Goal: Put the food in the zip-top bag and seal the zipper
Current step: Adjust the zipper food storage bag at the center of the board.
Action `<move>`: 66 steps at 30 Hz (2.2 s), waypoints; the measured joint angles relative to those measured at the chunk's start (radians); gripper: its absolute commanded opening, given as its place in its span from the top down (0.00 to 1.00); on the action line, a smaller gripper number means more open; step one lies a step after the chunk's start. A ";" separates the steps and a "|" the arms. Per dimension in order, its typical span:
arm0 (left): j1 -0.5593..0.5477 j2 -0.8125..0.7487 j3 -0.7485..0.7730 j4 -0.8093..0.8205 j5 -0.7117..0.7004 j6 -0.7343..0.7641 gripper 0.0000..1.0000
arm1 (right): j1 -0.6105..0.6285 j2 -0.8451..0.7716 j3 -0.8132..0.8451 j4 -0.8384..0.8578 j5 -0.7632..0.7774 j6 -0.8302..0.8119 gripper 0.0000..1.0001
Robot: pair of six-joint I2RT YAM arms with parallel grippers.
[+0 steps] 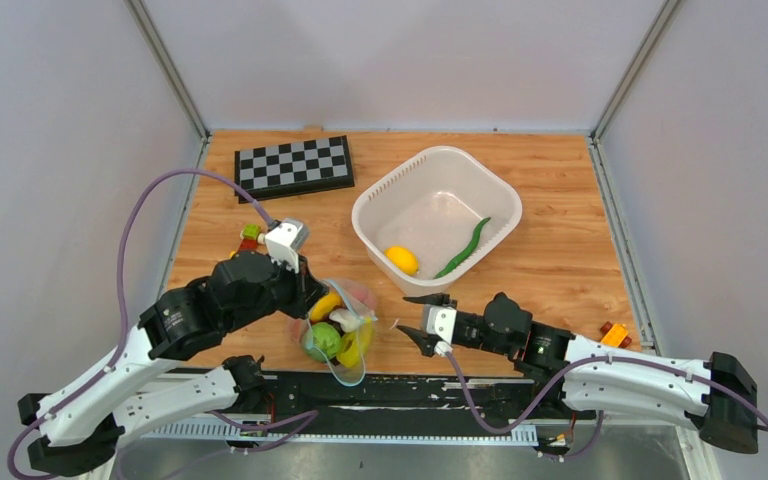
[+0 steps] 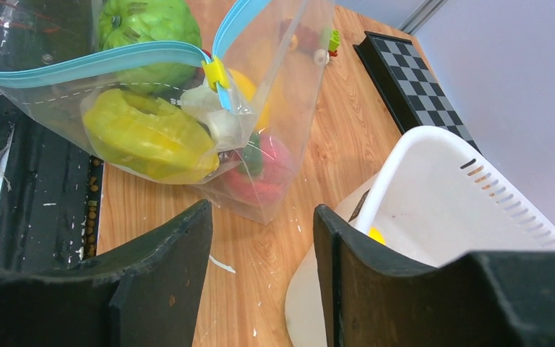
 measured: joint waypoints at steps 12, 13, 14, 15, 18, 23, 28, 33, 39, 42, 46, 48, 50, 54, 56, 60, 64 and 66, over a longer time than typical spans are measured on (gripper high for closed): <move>0.001 0.019 0.035 0.034 0.204 0.023 0.99 | 0.000 -0.072 -0.003 0.000 -0.026 -0.017 0.52; 0.001 0.031 0.053 0.045 0.243 0.023 1.00 | 0.000 -0.096 -0.003 -0.011 -0.032 -0.017 0.52; 0.001 0.041 0.069 0.056 0.272 0.022 1.00 | 0.000 -0.117 -0.003 -0.020 -0.039 -0.017 0.51; 0.001 0.056 0.089 0.068 0.302 0.020 1.00 | 0.000 -0.140 -0.005 -0.028 -0.047 -0.017 0.51; 0.001 0.092 0.133 0.098 0.348 0.013 1.00 | 0.000 -0.223 -0.014 -0.064 -0.099 -0.017 0.52; 0.001 0.134 0.138 0.104 0.313 0.006 1.00 | 0.000 -0.281 -0.016 -0.092 -0.177 -0.016 0.52; 0.001 0.158 0.048 0.137 0.260 -0.002 1.00 | 0.000 -0.253 -0.018 -0.104 -0.212 -0.017 0.52; 0.001 0.154 -0.036 0.166 0.248 -0.004 1.00 | 0.000 -0.169 -0.018 -0.111 -0.221 -0.018 0.52; 0.001 0.121 -0.037 0.194 0.218 -0.002 1.00 | 0.000 -0.128 -0.042 -0.100 -0.216 -0.026 0.52; 0.001 0.114 -0.043 0.196 0.211 -0.003 1.00 | 0.000 -0.122 -0.055 -0.075 -0.203 -0.028 0.52; 0.001 0.114 -0.055 0.204 0.206 -0.003 1.00 | 0.000 -0.096 -0.067 -0.021 -0.187 -0.029 0.52; 0.001 0.114 -0.055 0.206 0.203 -0.002 1.00 | 0.000 -0.072 -0.068 0.005 -0.180 -0.029 0.53; 0.001 0.114 -0.055 0.207 0.203 -0.002 1.00 | 0.000 -0.045 -0.068 0.034 -0.170 -0.029 0.54; 0.001 0.114 -0.056 0.208 0.201 -0.002 1.00 | 0.000 -0.006 -0.069 0.083 -0.147 -0.030 0.67; 0.001 0.114 -0.056 0.208 0.200 -0.002 1.00 | 0.000 0.004 -0.070 0.106 -0.142 -0.029 0.71; 0.001 0.116 -0.056 0.208 0.200 -0.002 1.00 | 0.000 0.029 -0.070 0.134 -0.131 -0.032 0.77; 0.001 0.116 -0.056 0.208 0.200 -0.002 1.00 | 0.000 0.026 -0.077 0.145 -0.120 -0.036 0.90; 0.001 0.116 -0.056 0.208 0.196 -0.002 0.99 | 0.000 0.010 -0.085 0.145 -0.116 -0.041 0.99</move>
